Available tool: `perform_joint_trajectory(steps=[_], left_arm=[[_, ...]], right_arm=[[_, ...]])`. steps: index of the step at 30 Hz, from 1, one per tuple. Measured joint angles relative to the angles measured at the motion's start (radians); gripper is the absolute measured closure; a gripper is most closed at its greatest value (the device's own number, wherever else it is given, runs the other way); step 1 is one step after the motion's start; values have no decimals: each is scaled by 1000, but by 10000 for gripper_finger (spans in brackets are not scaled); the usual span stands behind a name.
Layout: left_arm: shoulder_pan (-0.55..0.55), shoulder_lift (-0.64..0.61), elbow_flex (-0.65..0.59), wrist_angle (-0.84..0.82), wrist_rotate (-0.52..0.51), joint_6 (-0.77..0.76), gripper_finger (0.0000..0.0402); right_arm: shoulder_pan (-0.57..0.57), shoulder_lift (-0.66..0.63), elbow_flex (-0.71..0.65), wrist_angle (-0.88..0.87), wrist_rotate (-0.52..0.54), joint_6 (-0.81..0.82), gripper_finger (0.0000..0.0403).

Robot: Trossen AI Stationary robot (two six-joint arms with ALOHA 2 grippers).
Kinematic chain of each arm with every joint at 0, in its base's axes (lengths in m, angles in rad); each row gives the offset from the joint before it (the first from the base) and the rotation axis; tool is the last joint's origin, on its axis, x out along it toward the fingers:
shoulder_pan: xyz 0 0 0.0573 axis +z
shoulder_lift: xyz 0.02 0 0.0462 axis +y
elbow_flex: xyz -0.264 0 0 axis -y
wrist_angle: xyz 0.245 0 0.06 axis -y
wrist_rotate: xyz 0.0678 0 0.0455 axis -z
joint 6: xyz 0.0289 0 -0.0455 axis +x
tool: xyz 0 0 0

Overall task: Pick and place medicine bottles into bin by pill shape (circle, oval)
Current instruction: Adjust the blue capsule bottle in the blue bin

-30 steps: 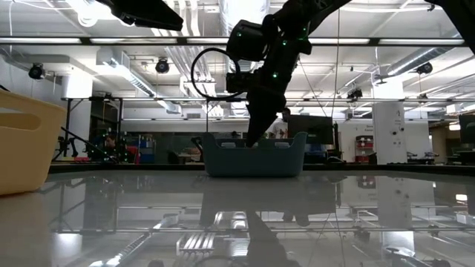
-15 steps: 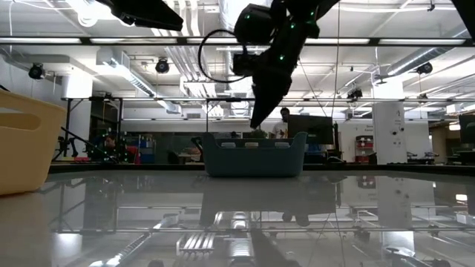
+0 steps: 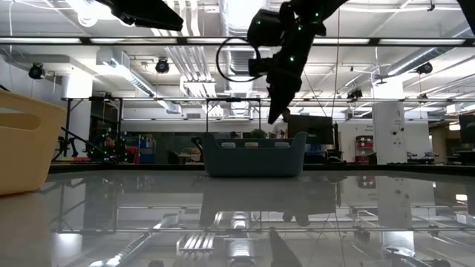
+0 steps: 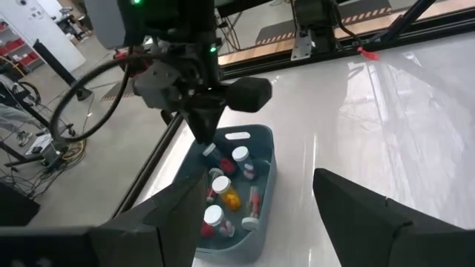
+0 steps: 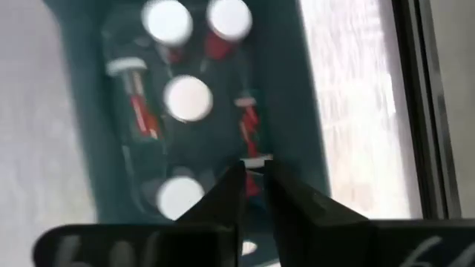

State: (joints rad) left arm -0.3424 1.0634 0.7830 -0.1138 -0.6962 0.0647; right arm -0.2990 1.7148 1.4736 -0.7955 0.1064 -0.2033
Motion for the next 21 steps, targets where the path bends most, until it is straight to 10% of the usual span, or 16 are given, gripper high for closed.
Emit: perform_joint_trajectory(steps=[21], left_arm=[[0, 0, -1, 0, 0, 3, 171]], right_arm=[[-49, 2, -90, 56, 59, -37, 394]])
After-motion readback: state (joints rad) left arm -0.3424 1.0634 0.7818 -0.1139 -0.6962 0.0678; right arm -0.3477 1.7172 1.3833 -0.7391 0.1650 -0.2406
